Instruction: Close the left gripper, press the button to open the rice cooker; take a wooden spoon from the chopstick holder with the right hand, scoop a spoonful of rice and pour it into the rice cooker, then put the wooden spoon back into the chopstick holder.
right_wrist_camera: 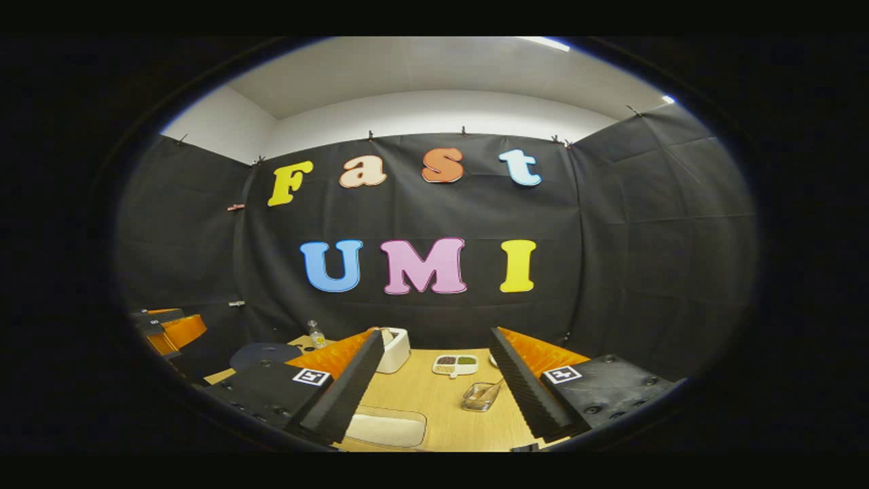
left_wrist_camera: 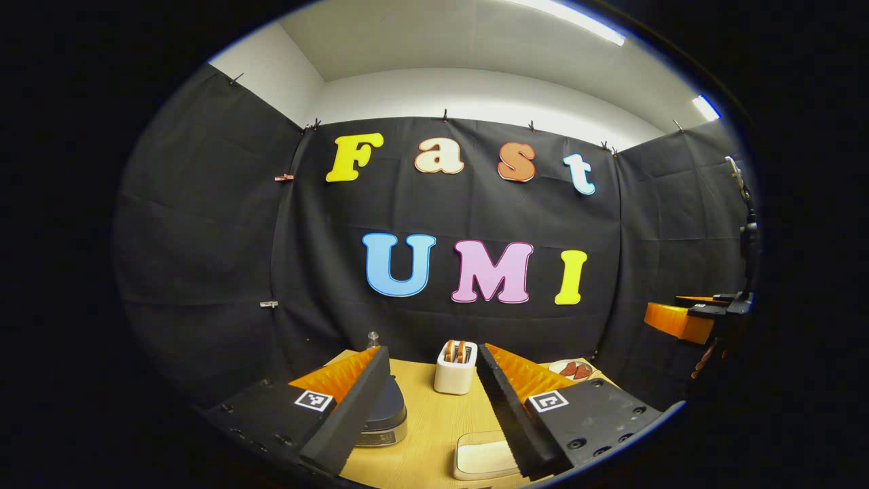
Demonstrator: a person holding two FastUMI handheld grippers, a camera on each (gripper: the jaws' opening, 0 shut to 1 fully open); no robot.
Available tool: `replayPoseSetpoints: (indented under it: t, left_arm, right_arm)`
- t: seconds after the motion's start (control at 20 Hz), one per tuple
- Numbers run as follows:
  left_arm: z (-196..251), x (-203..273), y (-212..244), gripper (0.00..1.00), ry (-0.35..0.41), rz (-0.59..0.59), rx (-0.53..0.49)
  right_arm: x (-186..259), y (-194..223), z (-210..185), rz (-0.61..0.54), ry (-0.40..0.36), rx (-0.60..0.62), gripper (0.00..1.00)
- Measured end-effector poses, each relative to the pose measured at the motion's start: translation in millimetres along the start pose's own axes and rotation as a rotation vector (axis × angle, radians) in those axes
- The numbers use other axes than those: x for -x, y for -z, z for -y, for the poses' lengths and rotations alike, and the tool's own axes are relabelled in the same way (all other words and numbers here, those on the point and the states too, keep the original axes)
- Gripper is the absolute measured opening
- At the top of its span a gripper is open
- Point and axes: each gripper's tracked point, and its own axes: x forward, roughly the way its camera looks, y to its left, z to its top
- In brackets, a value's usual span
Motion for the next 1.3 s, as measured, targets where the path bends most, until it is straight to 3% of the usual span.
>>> replayPoseSetpoints:
  t: [0.25,0.35,0.45,0.5,0.55,0.6,0.7,0.75,0.95,1.1,1.3]
  left_arm:
    - [-13.5,-9.6,4.0,0.88,-0.015,0.005,0.001]
    - [-30.5,-18.6,11.4,0.81,-0.047,-0.004,0.015]
    - [-57.8,-34.1,32.1,0.62,-0.114,-0.030,0.023]
    - [-72.2,-42.8,46.6,0.59,-0.154,-0.059,0.021]
    - [-84.8,-51.1,65.5,0.50,-0.188,-0.097,0.025]
    - [-93.0,-58.9,84.4,0.41,-0.201,-0.143,0.041]
    - [-103.4,-76.0,124.9,0.33,-0.214,-0.240,0.096]
    - [-115.2,-86.1,143.9,0.13,-0.241,-0.278,0.106]
    - [-147.1,-112.7,206.3,0.10,-0.346,-0.456,0.051]
    - [-141.3,-135.8,218.3,0.08,-0.301,-0.491,0.067]
    - [-145.2,-150.1,258.0,0.06,-0.303,-0.675,0.096]
  right_arm:
    - [-1.7,4.3,-8.9,-0.018,-0.021,-0.027,0.98]
    - [-2.9,5.9,-13.8,-0.021,-0.030,-0.026,0.95]
    - [-1.6,7.0,-20.2,-0.028,-0.044,-0.026,0.95]
    - [-1.2,8.3,-23.9,-0.032,-0.052,-0.023,0.98]
    - [-1.8,8.8,-26.9,-0.036,-0.058,-0.020,0.98]
    - [-0.9,8.6,-30.8,-0.037,-0.066,-0.019,0.98]
    - [0.0,8.3,-39.2,-0.038,-0.083,-0.013,0.98]
    - [0.3,7.8,-41.4,-0.038,-0.088,-0.005,0.98]
    - [1.0,11.6,-44.7,-0.048,-0.097,0.003,0.98]
    - [1.1,15.7,-40.6,-0.059,-0.086,0.007,0.98]
    - [-0.9,14.0,-37.5,-0.059,-0.079,-0.002,0.98]
